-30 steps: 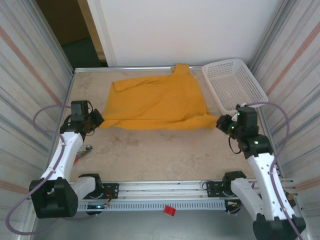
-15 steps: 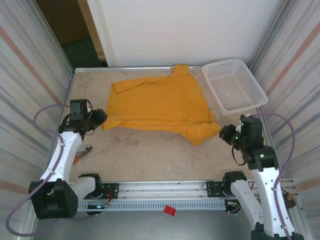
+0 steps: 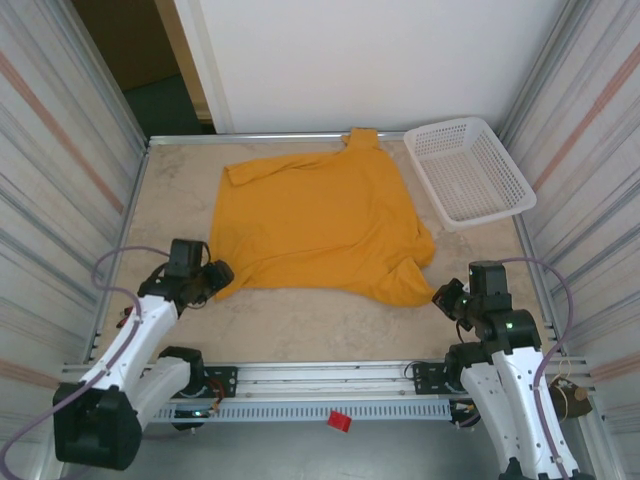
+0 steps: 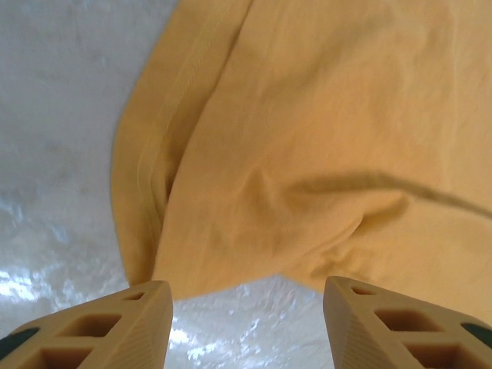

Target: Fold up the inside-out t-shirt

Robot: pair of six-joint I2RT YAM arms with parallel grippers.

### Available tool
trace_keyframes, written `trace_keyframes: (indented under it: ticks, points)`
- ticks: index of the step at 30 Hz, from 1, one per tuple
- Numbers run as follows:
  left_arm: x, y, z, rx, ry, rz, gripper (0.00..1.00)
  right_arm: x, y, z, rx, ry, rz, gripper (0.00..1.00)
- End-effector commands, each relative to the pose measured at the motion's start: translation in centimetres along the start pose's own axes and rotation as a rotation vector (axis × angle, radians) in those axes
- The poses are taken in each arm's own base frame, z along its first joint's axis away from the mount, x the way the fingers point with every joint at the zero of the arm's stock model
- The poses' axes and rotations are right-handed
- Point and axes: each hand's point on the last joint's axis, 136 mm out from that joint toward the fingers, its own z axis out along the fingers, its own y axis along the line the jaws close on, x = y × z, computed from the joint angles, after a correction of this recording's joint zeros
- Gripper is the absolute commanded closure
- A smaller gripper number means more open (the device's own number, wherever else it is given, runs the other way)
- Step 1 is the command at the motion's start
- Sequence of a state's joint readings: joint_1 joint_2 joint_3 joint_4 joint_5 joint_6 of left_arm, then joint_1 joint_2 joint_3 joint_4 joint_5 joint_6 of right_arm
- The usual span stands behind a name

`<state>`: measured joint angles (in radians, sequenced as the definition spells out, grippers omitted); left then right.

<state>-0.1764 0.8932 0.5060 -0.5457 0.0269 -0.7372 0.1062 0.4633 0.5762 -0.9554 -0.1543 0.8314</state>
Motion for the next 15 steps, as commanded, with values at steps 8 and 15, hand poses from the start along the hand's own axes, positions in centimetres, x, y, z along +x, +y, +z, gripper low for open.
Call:
trace_keyframes:
  ticks: [8, 15]
  points:
    - [-0.8, 2.4, 2.4, -0.13, -0.119, -0.015, 0.46, 0.1, -0.1, -0.1, 0.007, 0.004, 0.013, 1.0]
    - [-1.3, 1.2, 3.8, -0.111, -0.097, 0.007, 0.51, -0.1, 0.0, -0.4, 0.007, -0.008, 0.009, 1.0]
